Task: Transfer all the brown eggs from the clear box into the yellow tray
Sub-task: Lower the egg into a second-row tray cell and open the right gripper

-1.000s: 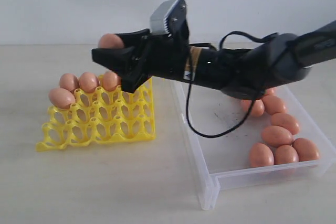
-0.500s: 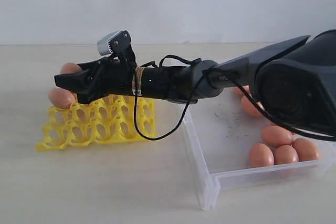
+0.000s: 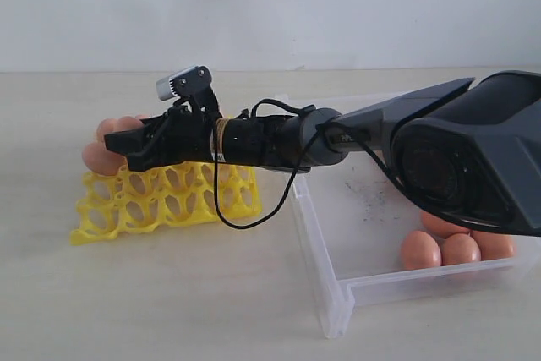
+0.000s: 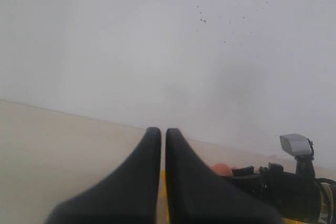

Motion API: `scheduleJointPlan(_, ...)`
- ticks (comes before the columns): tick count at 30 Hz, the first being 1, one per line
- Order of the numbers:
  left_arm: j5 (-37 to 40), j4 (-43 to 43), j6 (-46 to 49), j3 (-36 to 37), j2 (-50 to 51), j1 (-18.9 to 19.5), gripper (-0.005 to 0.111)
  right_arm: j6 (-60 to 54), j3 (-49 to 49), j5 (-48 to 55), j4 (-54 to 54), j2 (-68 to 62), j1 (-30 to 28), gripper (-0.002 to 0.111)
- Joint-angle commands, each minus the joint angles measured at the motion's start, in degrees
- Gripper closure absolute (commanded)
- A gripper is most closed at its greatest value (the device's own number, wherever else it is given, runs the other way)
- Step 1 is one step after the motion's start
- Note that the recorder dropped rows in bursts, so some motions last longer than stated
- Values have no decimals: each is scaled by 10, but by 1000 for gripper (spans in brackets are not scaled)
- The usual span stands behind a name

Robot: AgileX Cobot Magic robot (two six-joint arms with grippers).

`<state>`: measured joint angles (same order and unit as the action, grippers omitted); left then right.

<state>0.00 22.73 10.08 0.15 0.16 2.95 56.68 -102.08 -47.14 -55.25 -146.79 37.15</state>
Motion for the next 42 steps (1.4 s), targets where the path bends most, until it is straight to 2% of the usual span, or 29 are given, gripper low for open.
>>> scheduleJointPlan(1,0,2,5,-2,-2,-2,103,33,-2,17,-22,1,1,109)
scheduleJointPlan(15,0,2,5,-2,-2,-2,103,49,-2,42,-37,1,1,106)
scheduleJointPlan(18,0,2,5,-2,-2,-2,103,58,-2,42,-37,1,1,92)
scheduleJointPlan(23,0,2,5,-2,-2,-2,103,90,-2,51,-37,1,1,55)
scheduleJointPlan(25,0,2,5,-2,-2,-2,103,109,-2,54,-37,1,1,51)
scheduleJointPlan(33,0,2,5,-2,-2,-2,103,134,-2,50,-51,2,1,52)
scheduleJointPlan(42,0,2,5,-2,-2,-2,103,129,-2,127,-54,58,1,52)
